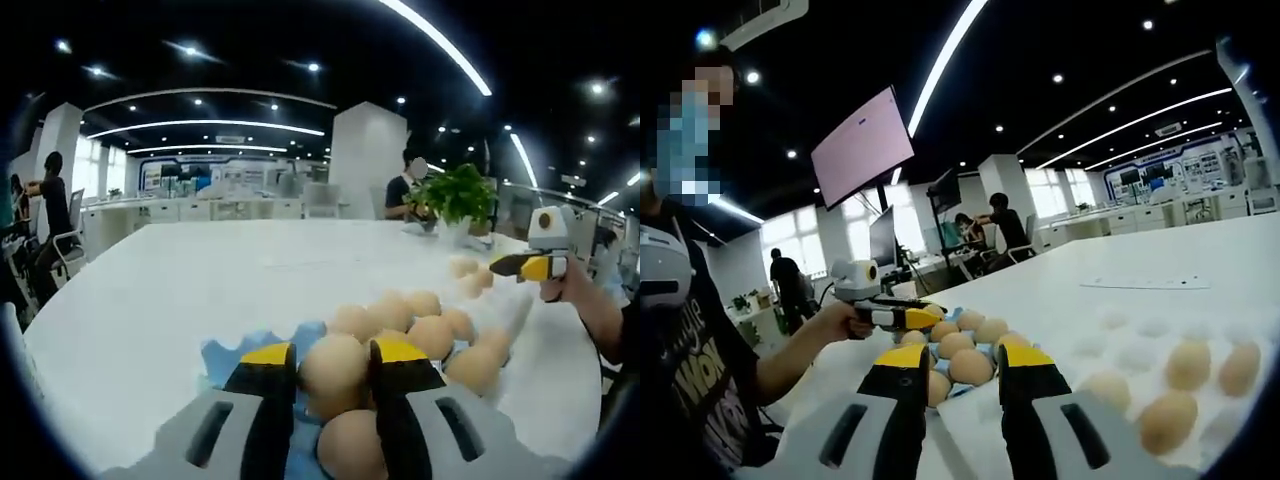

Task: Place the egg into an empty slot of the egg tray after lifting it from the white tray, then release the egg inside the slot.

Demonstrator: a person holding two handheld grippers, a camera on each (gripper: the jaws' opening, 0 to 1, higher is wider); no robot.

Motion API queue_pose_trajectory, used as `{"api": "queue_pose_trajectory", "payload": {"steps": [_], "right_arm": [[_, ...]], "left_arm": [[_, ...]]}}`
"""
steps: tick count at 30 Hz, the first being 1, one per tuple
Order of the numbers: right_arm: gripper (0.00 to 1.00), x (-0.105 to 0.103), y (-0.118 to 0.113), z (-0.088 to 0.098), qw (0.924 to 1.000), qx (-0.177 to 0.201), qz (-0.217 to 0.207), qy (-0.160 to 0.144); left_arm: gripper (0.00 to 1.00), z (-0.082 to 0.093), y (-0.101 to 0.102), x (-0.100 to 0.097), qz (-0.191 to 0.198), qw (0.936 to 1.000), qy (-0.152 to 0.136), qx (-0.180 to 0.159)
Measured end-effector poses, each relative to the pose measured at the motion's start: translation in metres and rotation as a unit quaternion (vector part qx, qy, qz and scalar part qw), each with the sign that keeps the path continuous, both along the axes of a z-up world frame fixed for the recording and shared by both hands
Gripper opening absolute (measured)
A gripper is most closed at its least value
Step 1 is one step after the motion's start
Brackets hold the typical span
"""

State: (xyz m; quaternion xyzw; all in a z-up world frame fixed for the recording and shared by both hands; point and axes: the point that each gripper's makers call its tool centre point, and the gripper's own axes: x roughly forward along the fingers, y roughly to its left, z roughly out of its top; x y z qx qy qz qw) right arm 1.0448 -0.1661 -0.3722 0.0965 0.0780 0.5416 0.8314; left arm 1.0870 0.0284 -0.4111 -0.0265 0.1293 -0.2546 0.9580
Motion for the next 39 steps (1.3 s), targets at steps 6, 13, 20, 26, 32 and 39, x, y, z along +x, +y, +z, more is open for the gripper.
{"api": "queue_pose_trajectory", "payload": {"steps": [6, 13, 20, 26, 32, 39], "right_arm": [[0.29, 0.0, 0.001, -0.001, 1.0, -0.001, 0.0, 0.001], [0.29, 0.001, 0.001, -0.001, 1.0, -0.002, 0.0, 0.0], [0.29, 0.001, -0.001, 0.0, 0.9999, -0.009, -0.002, -0.006], [0.29, 0.005, -0.005, -0.001, 0.9996, -0.024, -0.008, -0.015], [0.29, 0.009, -0.012, 0.001, 0.9993, -0.028, -0.016, -0.02], [0.29, 0.011, -0.021, 0.003, 0.9986, -0.039, -0.027, -0.026]], "left_arm": [[0.21, 0.007, 0.001, 0.003, 0.001, 0.9999, -0.009, -0.005], [0.21, 0.009, 0.002, 0.003, 0.002, 0.9999, -0.012, -0.009], [0.25, 0.006, 0.001, 0.003, 0.0, 0.9999, -0.015, -0.002], [0.36, 0.007, -0.001, -0.003, 0.005, 0.9991, -0.032, 0.027], [0.4, 0.013, -0.006, -0.01, -0.007, 0.9979, -0.047, 0.044], [0.44, 0.018, -0.012, -0.016, -0.017, 0.9968, -0.058, 0.052]]}}
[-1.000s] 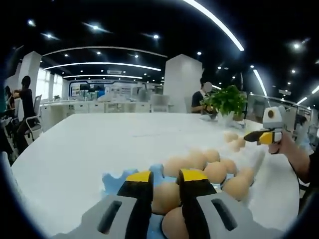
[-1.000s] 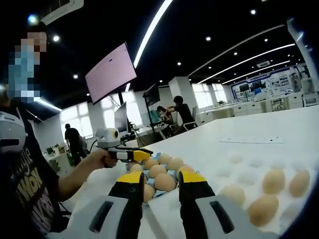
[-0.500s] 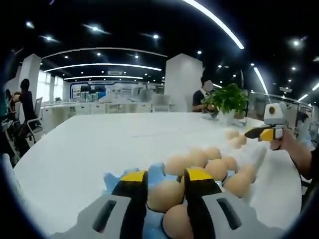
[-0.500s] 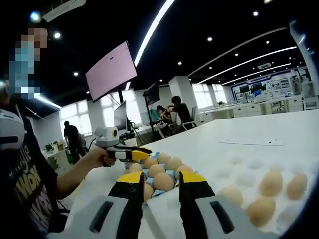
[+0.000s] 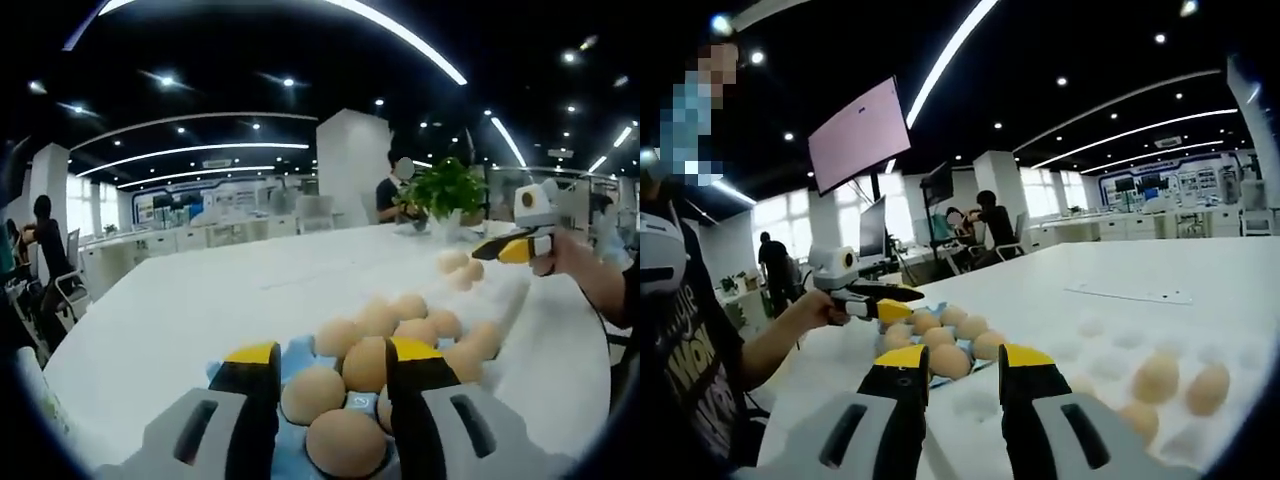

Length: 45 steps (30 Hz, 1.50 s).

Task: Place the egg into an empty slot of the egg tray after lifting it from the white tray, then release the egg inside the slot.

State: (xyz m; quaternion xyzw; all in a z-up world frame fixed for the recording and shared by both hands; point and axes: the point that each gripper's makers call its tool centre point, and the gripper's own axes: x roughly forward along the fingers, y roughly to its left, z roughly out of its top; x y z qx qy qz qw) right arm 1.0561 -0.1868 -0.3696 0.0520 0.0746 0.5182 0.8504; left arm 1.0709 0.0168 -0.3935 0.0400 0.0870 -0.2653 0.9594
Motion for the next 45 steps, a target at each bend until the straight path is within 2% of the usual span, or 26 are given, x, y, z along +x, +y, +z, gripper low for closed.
{"api": "queue_pose_trajectory", "payload": {"steps": [16, 22, 33, 42, 43, 45], "right_arm": [[0.29, 0.005, -0.017, -0.011, 0.998, -0.057, -0.023, -0.016], [0.31, 0.01, -0.025, -0.015, 0.9948, -0.09, -0.035, -0.034], [0.32, 0.026, -0.056, -0.018, 0.9897, -0.108, -0.084, -0.042], [0.34, 0.037, -0.074, -0.042, 0.9811, -0.149, -0.119, -0.037], [0.34, 0.038, -0.075, -0.041, 0.9803, -0.148, -0.122, -0.045], [0.34, 0.04, -0.077, -0.046, 0.9794, -0.154, -0.125, -0.035]], "left_arm": [[0.46, 0.007, -0.009, -0.01, -0.016, 0.9998, -0.012, 0.004], [0.52, 0.007, -0.021, -0.018, -0.04, 0.9989, -0.022, 0.015], [0.53, 0.006, -0.031, -0.025, -0.057, 0.9979, -0.026, 0.018], [0.53, 0.003, -0.036, -0.028, -0.065, 0.9974, -0.024, 0.022], [0.53, 0.002, -0.036, -0.028, -0.066, 0.9973, -0.023, 0.022], [0.53, 0.002, -0.037, -0.029, -0.066, 0.9973, -0.022, 0.023]]}}
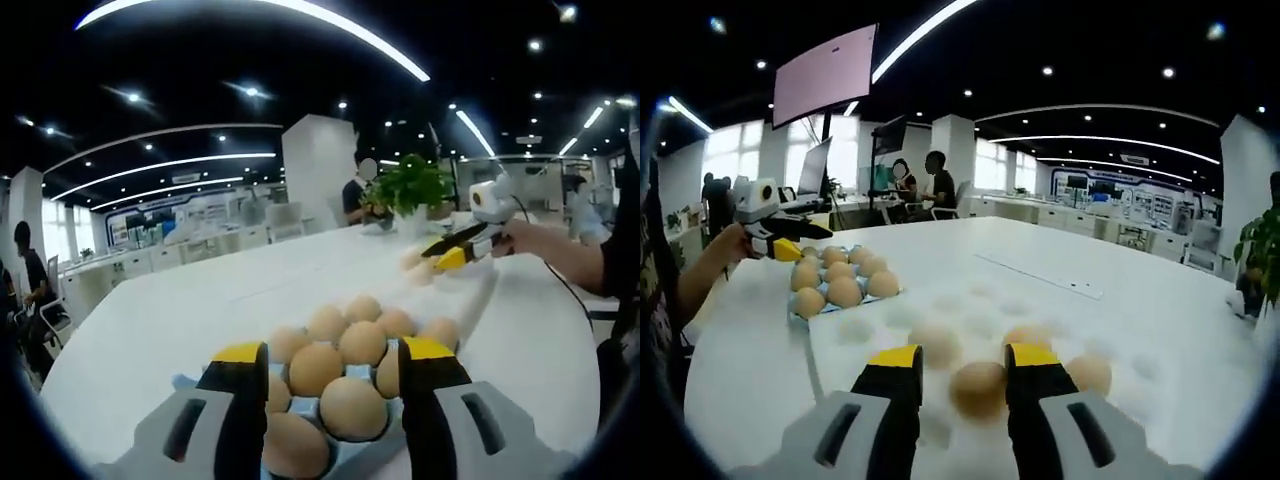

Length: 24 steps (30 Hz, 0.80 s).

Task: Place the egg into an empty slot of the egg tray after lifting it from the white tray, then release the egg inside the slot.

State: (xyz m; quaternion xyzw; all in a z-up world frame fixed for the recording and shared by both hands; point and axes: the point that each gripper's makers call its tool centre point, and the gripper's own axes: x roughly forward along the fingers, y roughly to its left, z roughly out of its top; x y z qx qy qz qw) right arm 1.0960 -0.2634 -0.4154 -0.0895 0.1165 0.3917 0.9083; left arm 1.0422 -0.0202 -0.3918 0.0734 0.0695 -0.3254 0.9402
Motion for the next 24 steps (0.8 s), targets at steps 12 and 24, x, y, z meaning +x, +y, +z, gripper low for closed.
{"api": "queue_pose_trajectory", "payload": {"steps": [12, 24], "right_arm": [[0.28, 0.003, -0.006, -0.012, 0.9996, -0.011, -0.017, 0.018], [0.28, 0.004, -0.007, -0.012, 0.9994, -0.005, -0.023, 0.026]], "left_arm": [[0.53, 0.0, -0.004, -0.001, -0.005, 1.0, 0.0, 0.0], [0.53, 0.003, -0.004, -0.003, -0.008, 1.0, -0.002, 0.001]]}}
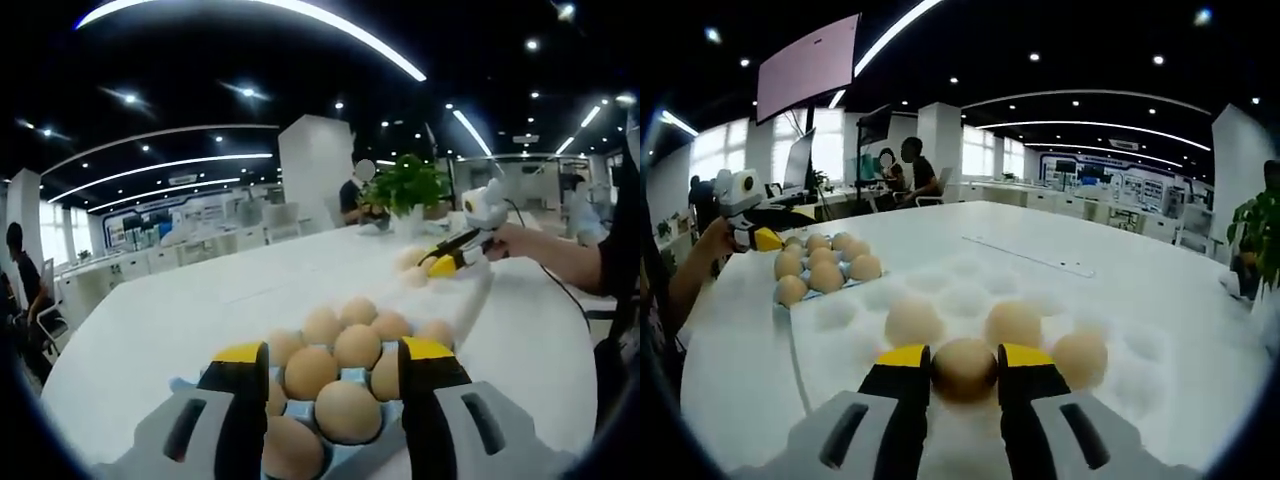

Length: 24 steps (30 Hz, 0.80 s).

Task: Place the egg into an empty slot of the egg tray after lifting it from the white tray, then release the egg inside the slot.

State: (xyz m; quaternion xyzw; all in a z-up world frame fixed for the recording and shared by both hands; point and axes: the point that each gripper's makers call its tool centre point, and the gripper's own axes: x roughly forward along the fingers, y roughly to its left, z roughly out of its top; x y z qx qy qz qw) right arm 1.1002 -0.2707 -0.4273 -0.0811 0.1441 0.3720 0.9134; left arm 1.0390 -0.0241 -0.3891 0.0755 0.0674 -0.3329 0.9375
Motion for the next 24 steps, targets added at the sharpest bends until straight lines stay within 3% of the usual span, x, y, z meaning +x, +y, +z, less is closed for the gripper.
{"api": "queue_pose_trajectory", "payload": {"steps": [6, 12, 24], "right_arm": [[0.28, 0.002, -0.002, 0.002, 0.9999, 0.009, -0.007, 0.002], [0.28, 0.005, -0.007, 0.014, 0.9987, 0.05, -0.013, 0.004], [0.27, 0.008, -0.002, 0.038, 0.9965, 0.083, -0.003, -0.01]], "left_arm": [[0.53, 0.001, -0.001, -0.002, -0.001, 1.0, -0.002, 0.0], [0.53, 0.004, -0.002, -0.002, -0.002, 1.0, -0.004, -0.002], [0.52, 0.004, -0.014, -0.003, -0.012, 0.9999, -0.009, -0.002]]}}
